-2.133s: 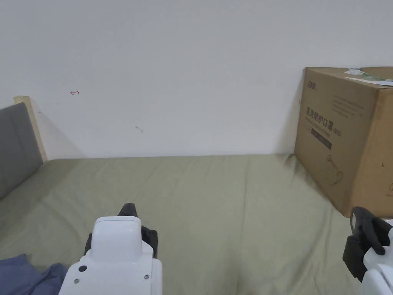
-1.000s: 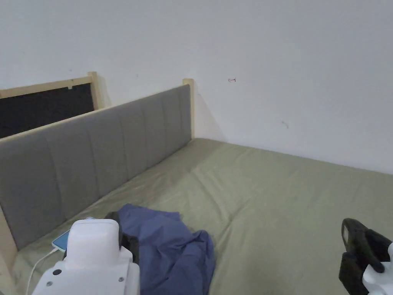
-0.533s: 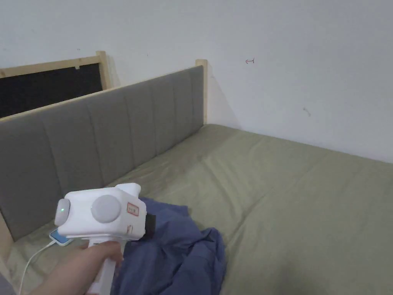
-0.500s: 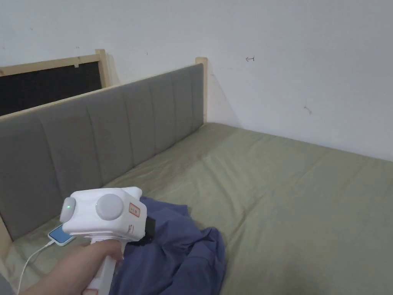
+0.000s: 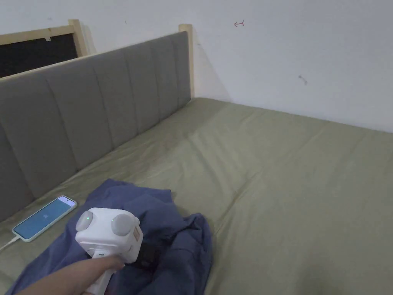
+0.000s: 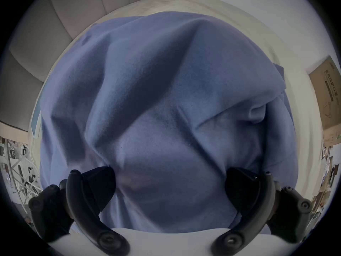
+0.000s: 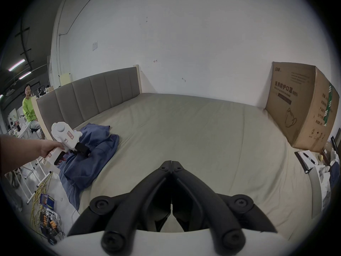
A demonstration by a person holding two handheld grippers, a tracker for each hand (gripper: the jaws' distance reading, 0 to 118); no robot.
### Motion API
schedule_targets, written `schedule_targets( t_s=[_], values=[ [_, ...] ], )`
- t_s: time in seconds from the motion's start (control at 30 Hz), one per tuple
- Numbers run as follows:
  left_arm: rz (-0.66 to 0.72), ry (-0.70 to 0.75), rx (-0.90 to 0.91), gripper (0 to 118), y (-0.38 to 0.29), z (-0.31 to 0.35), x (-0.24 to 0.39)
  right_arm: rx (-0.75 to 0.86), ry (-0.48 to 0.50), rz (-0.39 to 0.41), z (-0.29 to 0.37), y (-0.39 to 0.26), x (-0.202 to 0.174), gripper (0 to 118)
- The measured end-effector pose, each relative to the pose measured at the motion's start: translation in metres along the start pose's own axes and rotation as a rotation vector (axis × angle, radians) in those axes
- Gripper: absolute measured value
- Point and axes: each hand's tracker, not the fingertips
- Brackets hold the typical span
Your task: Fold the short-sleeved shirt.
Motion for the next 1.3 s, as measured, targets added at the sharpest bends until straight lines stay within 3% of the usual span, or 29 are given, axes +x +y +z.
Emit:
schedule_targets(
  t_s=[0.1, 0.13, 0.2, 0.23, 0.27, 0.43, 0.6, 0.73, 0.83, 0.97, 1.13, 1.2, 1.3],
  values=[
    [-0.009, 0.029, 0.001, 115, 0.003, 0.002, 0.003, -0.013, 0.016, 0.003, 0.002, -0.004, -0.002, 0],
    [-0.019, 0.037, -0.016, 105, 0.005, 0.006, 0.004, -0.016, 0.022, 0.003, 0.003, -0.005, -0.002, 0],
    [-0.032, -0.04, 0.067, 45, 0.0, 0.026, 0.002, -0.023, 0.036, 0.002, 0.008, -0.006, -0.002, 0],
    [-0.045, -0.02, 0.091, 4, -0.001, 0.033, 0.004, -0.025, 0.043, 0.002, 0.01, -0.006, -0.001, 0],
    [-0.054, 0.014, 0.12, 0, -0.004, 0.04, 0.006, -0.025, 0.049, 0.001, 0.014, -0.006, 0.0, 0],
    [-0.014, -0.023, 0.201, 0, -0.018, 0.084, -0.017, -0.003, 0.061, -0.008, 0.036, -0.001, 0.01, 0],
    [0.002, -0.047, 0.39, 0, -0.043, 0.219, -0.017, 0.068, 0.042, -0.044, 0.07, 0.008, 0.024, 0],
    [-0.07, -0.095, 0.622, 0, -0.059, 0.339, 0.005, 0.118, 0.038, -0.117, 0.098, 0.008, 0.037, 0],
    [-0.119, -0.255, 0.743, 0, -0.063, 0.424, 0.037, 0.135, 0.025, -0.142, 0.118, 0.006, 0.047, 0],
    [-0.321, -0.303, 0.856, 0, -0.076, 0.502, 0.118, 0.181, -0.019, -0.168, 0.146, 0.004, 0.068, 0],
    [-0.465, -0.431, 0.815, 0, -0.085, 0.524, 0.225, 0.231, -0.1, -0.215, 0.176, 0.001, 0.103, 0],
    [-0.473, -0.421, 0.788, 0, -0.086, 0.511, 0.272, 0.239, -0.133, -0.24, 0.185, -0.003, 0.117, 0],
    [-0.581, -0.533, 0.66, 0, -0.087, 0.461, 0.341, 0.236, -0.179, -0.283, 0.195, -0.014, 0.139, 0]
  ],
)
